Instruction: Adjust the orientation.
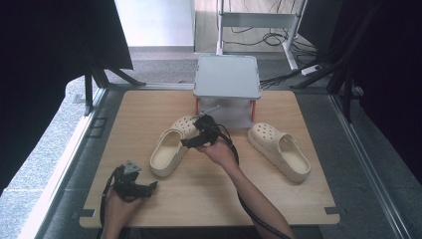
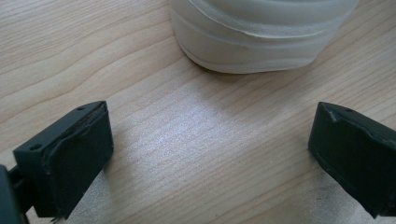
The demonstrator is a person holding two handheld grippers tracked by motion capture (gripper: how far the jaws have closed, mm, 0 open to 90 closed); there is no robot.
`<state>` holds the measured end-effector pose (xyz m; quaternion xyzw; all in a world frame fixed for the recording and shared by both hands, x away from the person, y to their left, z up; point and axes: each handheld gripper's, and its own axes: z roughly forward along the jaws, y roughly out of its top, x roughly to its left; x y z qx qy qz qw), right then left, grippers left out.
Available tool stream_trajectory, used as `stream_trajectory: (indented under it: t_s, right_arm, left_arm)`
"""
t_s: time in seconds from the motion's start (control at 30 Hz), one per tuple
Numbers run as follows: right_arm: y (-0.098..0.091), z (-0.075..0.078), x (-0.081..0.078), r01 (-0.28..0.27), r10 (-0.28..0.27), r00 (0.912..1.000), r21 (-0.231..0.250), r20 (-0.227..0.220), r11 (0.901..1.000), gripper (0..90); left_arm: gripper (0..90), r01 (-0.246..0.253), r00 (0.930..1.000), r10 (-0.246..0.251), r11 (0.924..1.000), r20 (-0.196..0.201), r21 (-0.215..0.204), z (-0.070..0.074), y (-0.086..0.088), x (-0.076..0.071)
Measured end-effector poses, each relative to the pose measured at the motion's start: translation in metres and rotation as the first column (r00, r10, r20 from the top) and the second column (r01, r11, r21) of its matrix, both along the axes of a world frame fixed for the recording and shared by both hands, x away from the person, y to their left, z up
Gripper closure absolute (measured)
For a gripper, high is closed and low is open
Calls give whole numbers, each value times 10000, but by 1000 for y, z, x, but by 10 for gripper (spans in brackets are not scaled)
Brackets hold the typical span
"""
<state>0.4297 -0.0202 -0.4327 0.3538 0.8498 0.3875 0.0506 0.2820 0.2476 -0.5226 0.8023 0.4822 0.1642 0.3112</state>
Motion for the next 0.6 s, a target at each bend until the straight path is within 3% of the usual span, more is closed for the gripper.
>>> stream_trajectory:
  t_s: [0.27, 0.37, 0.6]
  right_arm:
    - [26, -12, 11, 988, -1000, 9941, -273, -430, 9947, 99]
    - [36, -16, 12, 1148, -1179, 9918, -611, -492, 9915, 101]
    - [45, -28, 15, 1876, -1948, 9799, -1349, -419, 9729, 159]
  left_arm:
    - [0, 0, 10000, -1, 10000, 10, 9, 0, 0, 0]
    - [0, -4, 10000, 4, 10000, 18, 13, 0, 0, 0]
    - [0, -1, 10000, 1, 10000, 15, 15, 0, 0, 0]
